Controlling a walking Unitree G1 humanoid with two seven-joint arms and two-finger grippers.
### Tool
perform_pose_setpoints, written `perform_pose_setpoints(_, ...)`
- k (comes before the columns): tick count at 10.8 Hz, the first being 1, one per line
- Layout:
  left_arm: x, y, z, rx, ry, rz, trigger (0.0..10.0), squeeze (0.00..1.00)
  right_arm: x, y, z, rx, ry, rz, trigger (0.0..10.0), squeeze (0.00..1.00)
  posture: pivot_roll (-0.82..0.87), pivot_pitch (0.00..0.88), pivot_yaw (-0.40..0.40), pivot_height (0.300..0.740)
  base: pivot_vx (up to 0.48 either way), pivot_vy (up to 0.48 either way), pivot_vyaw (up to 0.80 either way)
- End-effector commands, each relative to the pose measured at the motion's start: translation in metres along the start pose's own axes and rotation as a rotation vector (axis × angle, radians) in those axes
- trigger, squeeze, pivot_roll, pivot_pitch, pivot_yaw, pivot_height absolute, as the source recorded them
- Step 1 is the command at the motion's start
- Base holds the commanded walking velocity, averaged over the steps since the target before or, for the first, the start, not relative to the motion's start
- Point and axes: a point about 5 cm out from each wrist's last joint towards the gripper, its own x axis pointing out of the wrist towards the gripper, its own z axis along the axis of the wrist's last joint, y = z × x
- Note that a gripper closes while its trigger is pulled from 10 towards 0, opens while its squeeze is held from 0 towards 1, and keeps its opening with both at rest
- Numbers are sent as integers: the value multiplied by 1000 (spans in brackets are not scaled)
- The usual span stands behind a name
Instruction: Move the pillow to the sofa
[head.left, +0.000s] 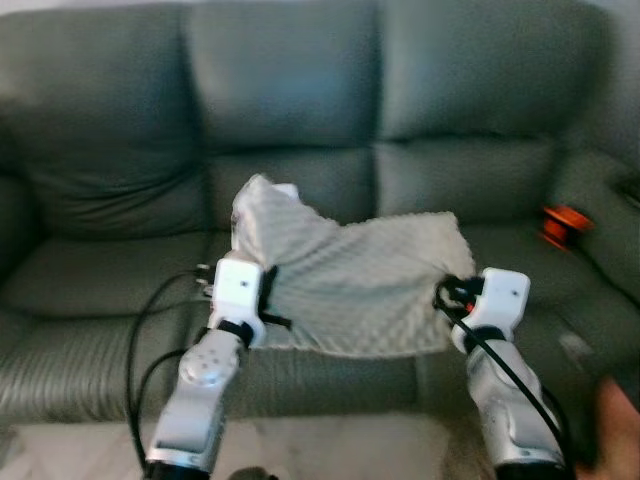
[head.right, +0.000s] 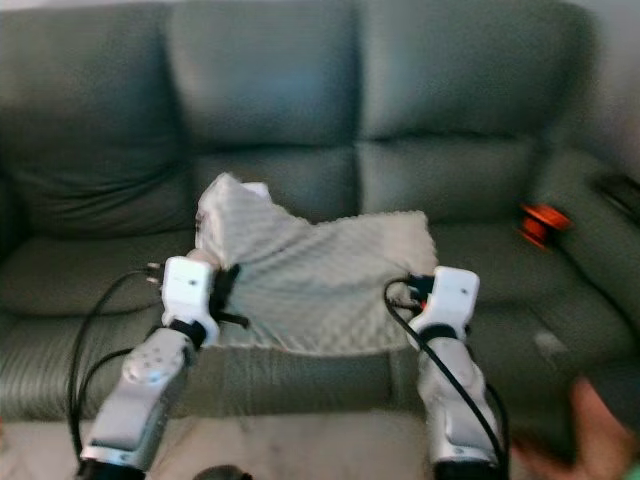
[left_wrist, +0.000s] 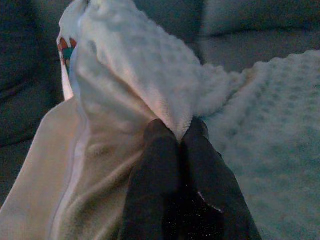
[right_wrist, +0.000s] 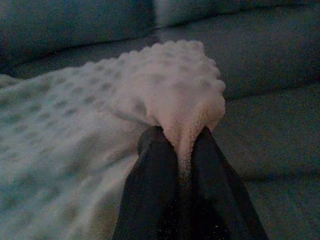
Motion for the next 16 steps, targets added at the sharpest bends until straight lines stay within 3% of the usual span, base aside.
perform_pose_setpoints(1,1,3,6,13,-25,5,10000,0,2,8,10,0,-44,30,10000,0,-51,0,5,740,341,0,0)
perform_pose_setpoints(9,0,14,5,41,-20,66,10000,0,2,11,11,16,-59,62,10000,0,-46,0,4,740,44,0,52)
perform_pose_setpoints(16,1,21,8,82,-33,120,10000,0,0,14,11,40,-66,76,10000,0,-43,0,10,631,0,0,0)
